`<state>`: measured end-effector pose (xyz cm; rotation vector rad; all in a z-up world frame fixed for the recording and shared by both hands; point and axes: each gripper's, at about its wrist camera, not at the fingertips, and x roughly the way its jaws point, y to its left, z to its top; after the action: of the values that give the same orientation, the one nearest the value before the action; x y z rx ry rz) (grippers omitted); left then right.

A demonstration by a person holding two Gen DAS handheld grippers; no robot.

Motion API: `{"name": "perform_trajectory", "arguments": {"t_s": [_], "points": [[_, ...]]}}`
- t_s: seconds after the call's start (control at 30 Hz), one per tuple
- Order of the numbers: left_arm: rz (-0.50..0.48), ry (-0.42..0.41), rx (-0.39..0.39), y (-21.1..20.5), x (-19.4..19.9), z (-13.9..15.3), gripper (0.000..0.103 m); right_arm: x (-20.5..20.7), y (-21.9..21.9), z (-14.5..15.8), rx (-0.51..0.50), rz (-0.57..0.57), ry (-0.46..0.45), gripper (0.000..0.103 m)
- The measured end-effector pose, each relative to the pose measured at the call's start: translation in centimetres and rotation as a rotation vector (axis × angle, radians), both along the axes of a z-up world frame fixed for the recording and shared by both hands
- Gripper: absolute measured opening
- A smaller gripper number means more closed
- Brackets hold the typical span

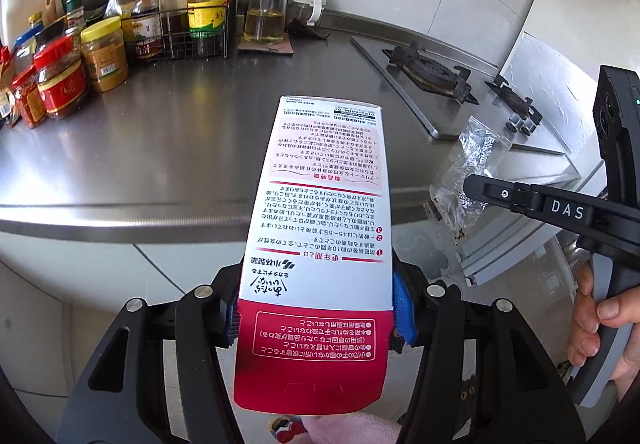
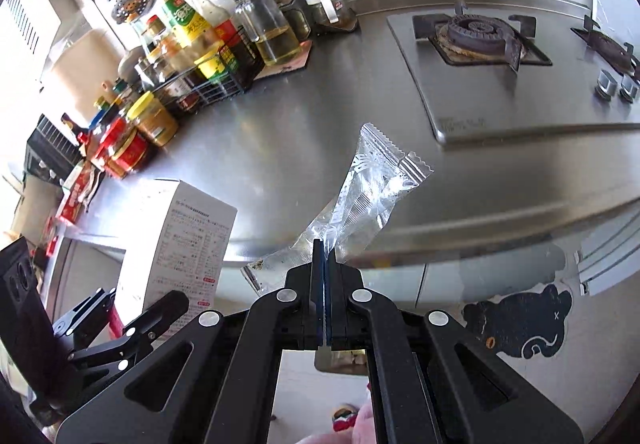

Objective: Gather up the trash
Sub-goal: 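Carry box and clear packet down to the bin and open both tools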

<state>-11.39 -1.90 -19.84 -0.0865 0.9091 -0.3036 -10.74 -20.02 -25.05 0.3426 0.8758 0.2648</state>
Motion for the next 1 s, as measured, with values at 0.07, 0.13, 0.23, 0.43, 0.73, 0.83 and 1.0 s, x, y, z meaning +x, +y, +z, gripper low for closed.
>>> {"name": "perform_trajectory", "arguments": {"t_s": [0.07,0.13,0.23,0.43,0.73,0.83,1.0], "points": [[0.002,0.032,-0.002,0.3,-1.5,-1.2,0.054,-1.6,0.6,-1.5,-0.002,0.008,0.029,0.002],[0.008,0.063,0.0,0.7,-2.7,-2.6,0.054,-2.6,1.2,-3.1,-0.01,0.02,0.065,0.002],[0.019,0.118,-0.001,1.4,-3.8,-5.1,0.054,-3.2,2.0,-6.2,-0.022,0.03,0.125,0.002],[0.036,0.231,0.008,2.0,-3.9,-12.2,0.054,-2.5,3.2,-13.7,-0.04,0.029,0.239,0.002],[0.072,0.338,0.061,1.7,-1.6,-24.7,0.054,1.7,5.0,-26.3,-0.025,0.011,0.401,0.002],[0.078,0.372,0.07,1.6,-0.7,-28.5,0.054,2.9,5.8,-29.6,-0.036,0.017,0.424,0.002],[0.077,0.4,0.074,1.2,0.4,-33.2,0.054,4.2,7.2,-34.2,-0.066,0.062,0.478,0.002]]}}
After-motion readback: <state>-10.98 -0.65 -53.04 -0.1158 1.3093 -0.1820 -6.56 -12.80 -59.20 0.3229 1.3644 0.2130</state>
